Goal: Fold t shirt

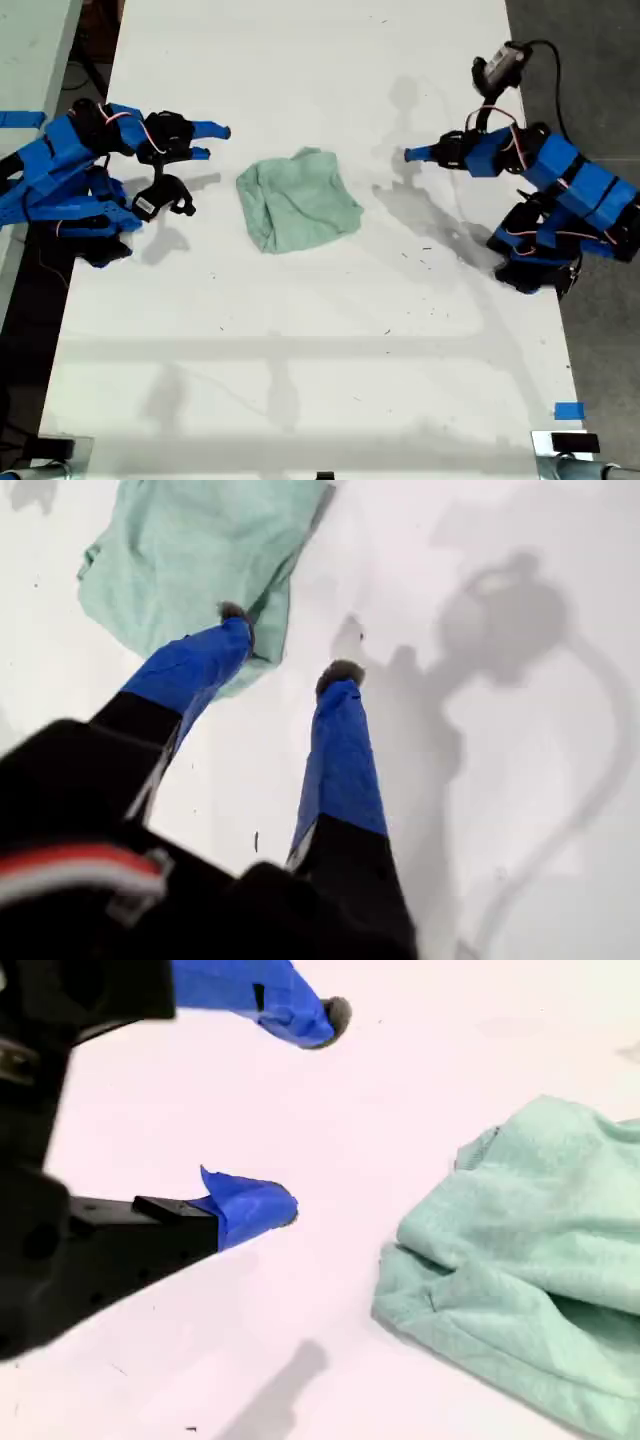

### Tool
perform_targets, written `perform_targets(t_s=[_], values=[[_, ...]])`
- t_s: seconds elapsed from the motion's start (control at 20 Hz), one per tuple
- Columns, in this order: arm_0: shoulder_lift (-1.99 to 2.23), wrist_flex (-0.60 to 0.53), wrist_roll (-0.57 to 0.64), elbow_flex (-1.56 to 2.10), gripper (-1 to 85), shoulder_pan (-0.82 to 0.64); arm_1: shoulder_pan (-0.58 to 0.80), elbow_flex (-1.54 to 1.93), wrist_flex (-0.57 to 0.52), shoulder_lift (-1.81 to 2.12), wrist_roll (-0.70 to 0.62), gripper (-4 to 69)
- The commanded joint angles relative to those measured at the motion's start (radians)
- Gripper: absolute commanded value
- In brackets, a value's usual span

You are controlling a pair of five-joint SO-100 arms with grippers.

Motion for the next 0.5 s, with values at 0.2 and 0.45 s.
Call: perform_targets(t_s=[0.2, 0.45], values=[[0.379, -0.175, -0.164, 0.449, 7.2, 0.261, -0.169, 0.572, 0.233, 0.736, 0.37, 4.6], [0.618, -0.123, -0.15, 0.632, 3.1, 0.383, -0.264, 0.715, 0.229, 0.732, 0.31, 2.9]])
